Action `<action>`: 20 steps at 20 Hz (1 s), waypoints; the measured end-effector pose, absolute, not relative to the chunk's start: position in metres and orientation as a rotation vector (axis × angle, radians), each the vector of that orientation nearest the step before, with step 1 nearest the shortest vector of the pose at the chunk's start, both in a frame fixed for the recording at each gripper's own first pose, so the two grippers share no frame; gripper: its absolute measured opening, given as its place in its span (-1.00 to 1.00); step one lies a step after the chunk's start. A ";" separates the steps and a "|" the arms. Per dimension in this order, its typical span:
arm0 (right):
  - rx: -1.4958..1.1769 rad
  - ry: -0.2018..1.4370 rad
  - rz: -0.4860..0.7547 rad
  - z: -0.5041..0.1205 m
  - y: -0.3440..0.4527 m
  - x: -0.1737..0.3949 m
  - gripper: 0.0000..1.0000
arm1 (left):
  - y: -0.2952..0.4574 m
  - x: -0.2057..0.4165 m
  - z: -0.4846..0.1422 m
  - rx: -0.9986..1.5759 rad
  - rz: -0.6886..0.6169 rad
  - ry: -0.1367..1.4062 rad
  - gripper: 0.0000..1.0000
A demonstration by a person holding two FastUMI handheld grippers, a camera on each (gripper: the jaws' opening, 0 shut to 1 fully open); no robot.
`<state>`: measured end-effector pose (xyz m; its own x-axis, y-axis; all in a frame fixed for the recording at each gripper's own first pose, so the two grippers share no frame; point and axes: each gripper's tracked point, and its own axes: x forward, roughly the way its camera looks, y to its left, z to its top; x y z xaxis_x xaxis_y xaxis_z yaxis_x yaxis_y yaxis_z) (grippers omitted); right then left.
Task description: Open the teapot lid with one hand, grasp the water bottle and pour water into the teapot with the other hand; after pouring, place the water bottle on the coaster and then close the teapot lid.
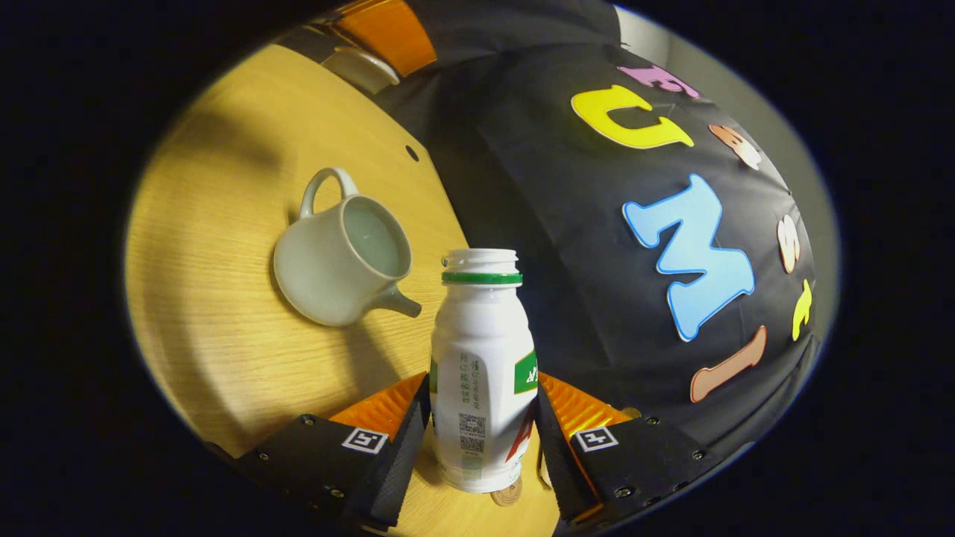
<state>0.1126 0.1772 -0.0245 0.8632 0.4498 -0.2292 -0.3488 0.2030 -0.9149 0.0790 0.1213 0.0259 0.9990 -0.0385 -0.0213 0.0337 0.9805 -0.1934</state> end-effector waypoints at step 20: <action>-1.639 -0.244 0.497 -0.011 0.189 0.106 0.52 | 0.115 0.007 0.056 -0.166 -0.052 -0.008 -0.68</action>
